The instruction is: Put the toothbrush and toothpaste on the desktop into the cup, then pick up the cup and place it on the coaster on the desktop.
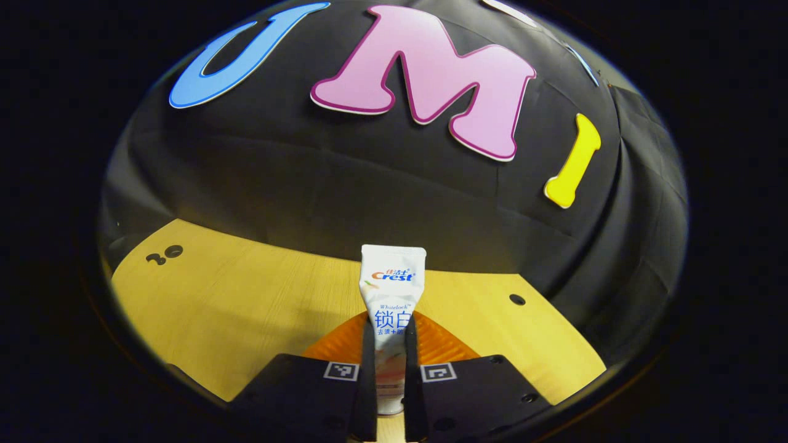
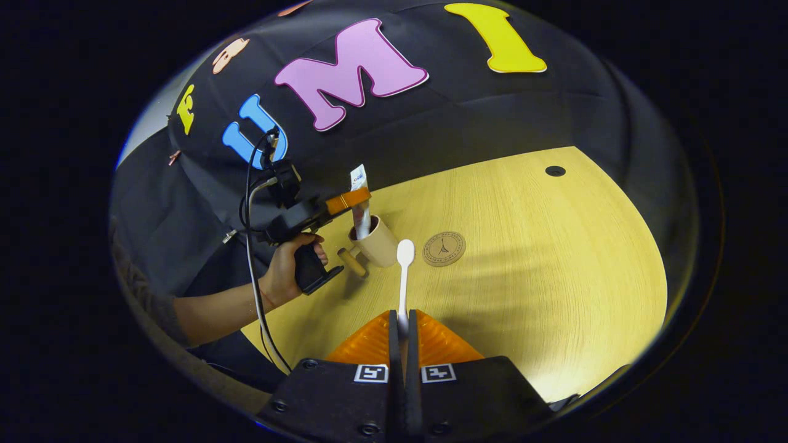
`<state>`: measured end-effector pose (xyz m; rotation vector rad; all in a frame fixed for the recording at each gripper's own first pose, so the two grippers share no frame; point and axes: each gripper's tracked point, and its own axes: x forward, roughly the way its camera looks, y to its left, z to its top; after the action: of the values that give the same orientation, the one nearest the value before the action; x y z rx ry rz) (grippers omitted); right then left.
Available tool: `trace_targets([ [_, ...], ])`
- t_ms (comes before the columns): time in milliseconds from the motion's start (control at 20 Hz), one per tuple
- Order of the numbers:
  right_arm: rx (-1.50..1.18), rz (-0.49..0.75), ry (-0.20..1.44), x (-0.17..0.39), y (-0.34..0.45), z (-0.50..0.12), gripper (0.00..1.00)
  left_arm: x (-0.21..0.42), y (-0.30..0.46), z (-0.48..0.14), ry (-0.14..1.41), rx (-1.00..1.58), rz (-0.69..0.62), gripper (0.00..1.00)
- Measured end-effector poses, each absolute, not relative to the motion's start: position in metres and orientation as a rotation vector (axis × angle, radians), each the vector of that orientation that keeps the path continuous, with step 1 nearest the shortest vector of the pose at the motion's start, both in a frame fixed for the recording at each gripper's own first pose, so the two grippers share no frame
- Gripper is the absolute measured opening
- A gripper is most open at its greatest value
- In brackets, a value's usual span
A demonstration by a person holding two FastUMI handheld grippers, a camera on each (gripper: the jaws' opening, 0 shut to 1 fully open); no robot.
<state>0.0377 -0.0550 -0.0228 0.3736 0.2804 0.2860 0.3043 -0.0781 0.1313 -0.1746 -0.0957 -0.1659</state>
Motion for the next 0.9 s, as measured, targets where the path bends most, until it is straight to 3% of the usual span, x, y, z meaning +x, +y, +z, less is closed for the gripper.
trace_targets([
  [200, 0.377, 0.282, 0.276, 0.042, -0.053, -0.021, 0.05, 0.301, -0.080, 0.116, -0.051, -0.159, -0.164, 0.31],
  [300, 0.374, 0.280, 0.275, 0.041, -0.051, -0.021, 0.05, 0.300, -0.080, 0.108, -0.032, -0.157, -0.157, 0.28],
  [400, 0.377, 0.281, 0.267, 0.040, -0.047, -0.018, 0.05, 0.288, -0.080, 0.096, -0.016, -0.165, -0.171, 0.32],
  [550, 0.392, 0.283, 0.252, 0.039, -0.039, -0.012, 0.05, 0.277, -0.073, 0.093, -0.023, -0.146, -0.154, 0.51],
  [750, 0.421, 0.298, 0.214, 0.041, -0.025, 0.004, 0.05, 0.251, -0.064, 0.101, -0.039, -0.109, -0.136, 0.68],
  [900, 0.483, 0.344, 0.152, 0.053, -0.009, 0.032, 0.05, 0.216, -0.050, 0.105, -0.054, -0.118, -0.115, 0.74],
])
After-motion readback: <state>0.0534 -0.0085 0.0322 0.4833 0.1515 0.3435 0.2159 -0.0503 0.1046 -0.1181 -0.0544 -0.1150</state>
